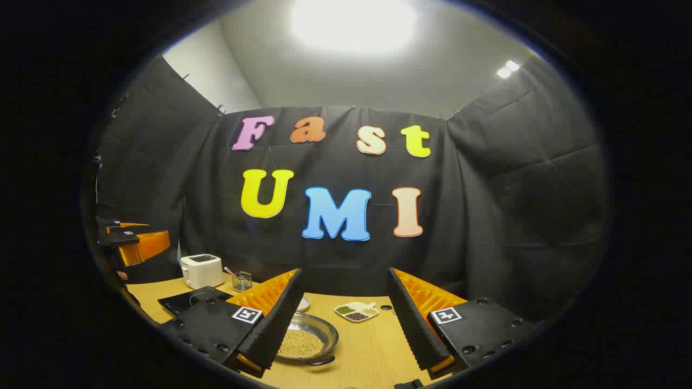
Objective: First push the handle of the pot to place it horizontally, then grasp the pot with both hands and set it on the induction cooktop.
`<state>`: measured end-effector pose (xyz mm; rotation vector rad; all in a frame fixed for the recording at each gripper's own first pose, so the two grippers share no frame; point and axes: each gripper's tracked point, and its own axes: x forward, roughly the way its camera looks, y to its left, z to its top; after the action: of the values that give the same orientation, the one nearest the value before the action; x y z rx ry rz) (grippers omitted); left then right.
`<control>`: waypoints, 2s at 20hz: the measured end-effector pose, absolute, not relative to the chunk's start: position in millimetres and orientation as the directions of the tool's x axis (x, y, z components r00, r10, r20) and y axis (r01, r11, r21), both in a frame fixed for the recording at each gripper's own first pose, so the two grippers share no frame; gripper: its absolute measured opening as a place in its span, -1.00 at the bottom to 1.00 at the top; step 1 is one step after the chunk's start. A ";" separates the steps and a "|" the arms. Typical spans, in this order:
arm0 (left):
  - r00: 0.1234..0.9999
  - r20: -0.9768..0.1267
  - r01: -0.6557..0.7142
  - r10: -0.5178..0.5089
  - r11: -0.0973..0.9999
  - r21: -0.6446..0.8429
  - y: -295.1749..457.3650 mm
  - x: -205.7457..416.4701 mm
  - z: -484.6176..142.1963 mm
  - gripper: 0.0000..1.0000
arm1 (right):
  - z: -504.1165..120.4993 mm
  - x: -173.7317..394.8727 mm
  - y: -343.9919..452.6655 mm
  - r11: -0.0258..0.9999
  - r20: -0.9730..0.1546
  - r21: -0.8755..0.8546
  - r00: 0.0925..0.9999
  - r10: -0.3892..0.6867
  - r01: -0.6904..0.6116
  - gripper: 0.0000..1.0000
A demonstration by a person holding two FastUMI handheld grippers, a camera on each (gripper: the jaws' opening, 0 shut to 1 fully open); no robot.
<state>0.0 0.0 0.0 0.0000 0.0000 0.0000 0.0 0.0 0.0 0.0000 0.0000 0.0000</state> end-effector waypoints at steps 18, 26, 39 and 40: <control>1.000 0.019 -0.022 0.022 0.999 0.032 7.0 -9.0 1.8 0.43 | -4.9 1.8 3.0 1.000 -0.027 0.020 1.000 0.004 -0.004 0.94; 0.999 0.020 -0.028 0.028 0.999 0.037 13.0 -13.6 1.8 0.43 | -8.7 1.4 3.3 0.999 -0.048 0.034 0.999 -0.005 0.007 0.78; 0.999 0.024 -0.025 0.024 0.999 0.039 29.1 -5.9 0.3 0.43 | -19.1 8.6 25.1 0.999 -0.091 0.044 0.995 0.027 -0.023 -0.61; 0.999 0.024 -0.026 0.025 0.999 0.039 31.8 -5.1 0.9 0.43 | -17.0 8.7 28.5 0.999 -0.091 0.046 0.995 0.030 -0.026 -0.76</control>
<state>-5.1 31.8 0.9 0.0389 -0.0239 0.0252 8.7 28.5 -17.0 0.0448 0.0920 0.0277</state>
